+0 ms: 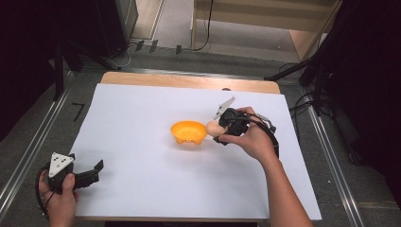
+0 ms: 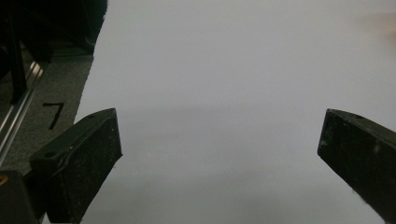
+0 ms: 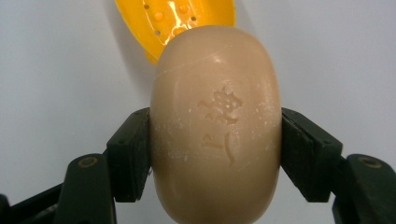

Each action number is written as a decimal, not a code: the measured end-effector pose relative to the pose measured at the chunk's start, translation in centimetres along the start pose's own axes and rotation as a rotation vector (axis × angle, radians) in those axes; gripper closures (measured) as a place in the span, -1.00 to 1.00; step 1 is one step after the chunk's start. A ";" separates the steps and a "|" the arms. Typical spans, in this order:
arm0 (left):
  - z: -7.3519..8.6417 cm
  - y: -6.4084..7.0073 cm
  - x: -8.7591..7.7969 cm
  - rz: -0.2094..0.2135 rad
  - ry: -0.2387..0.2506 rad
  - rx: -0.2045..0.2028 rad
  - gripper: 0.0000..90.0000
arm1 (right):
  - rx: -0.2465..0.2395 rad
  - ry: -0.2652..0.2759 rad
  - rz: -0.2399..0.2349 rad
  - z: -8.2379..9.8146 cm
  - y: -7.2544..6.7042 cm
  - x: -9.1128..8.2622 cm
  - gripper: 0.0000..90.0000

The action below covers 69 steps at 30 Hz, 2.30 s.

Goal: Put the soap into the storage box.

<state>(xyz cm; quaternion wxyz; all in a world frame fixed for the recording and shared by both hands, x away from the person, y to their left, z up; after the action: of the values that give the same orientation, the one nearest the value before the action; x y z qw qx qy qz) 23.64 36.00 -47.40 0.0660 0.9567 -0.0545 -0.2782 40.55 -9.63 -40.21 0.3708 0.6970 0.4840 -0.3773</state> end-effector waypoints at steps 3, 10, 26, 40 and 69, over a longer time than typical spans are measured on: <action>0.0 0.0 0.0 0.001 -0.003 0.001 -1.00 | -0.009 -0.004 0.000 -0.5 0.0 0.2 -0.26; 0.0 0.0 0.0 0.003 -0.004 0.000 -1.00 | -0.040 0.004 -0.007 -1.8 0.0 0.4 -0.26; 0.0 0.0 0.0 0.003 -0.004 -0.002 -1.00 | -0.110 0.007 -0.022 -4.5 0.1 1.2 -0.26; 0.0 0.0 0.0 0.003 -0.004 -0.002 -1.00 | -0.184 -0.002 -0.052 -6.3 -0.1 2.9 -0.26; 0.0 -0.1 0.1 0.009 -0.007 -0.012 -1.00 | -0.251 -0.045 -0.118 -8.4 0.1 5.4 -0.27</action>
<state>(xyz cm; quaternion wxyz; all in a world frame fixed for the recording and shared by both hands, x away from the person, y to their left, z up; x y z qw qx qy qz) 23.71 36.06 -47.42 0.0730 0.9550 -0.0573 -0.2816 43.34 -0.12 -41.33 0.4431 0.6067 0.5593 -0.3504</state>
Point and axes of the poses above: each handheld gripper's, and its own axes: x roughly forward along the jaws, z roughly out of its underside, y roughly to its right, the point moved 2 cm from there along x, roughly forward along the jaws, and after that the axes turned 9 degrees about -x, right-handed, at the moved point
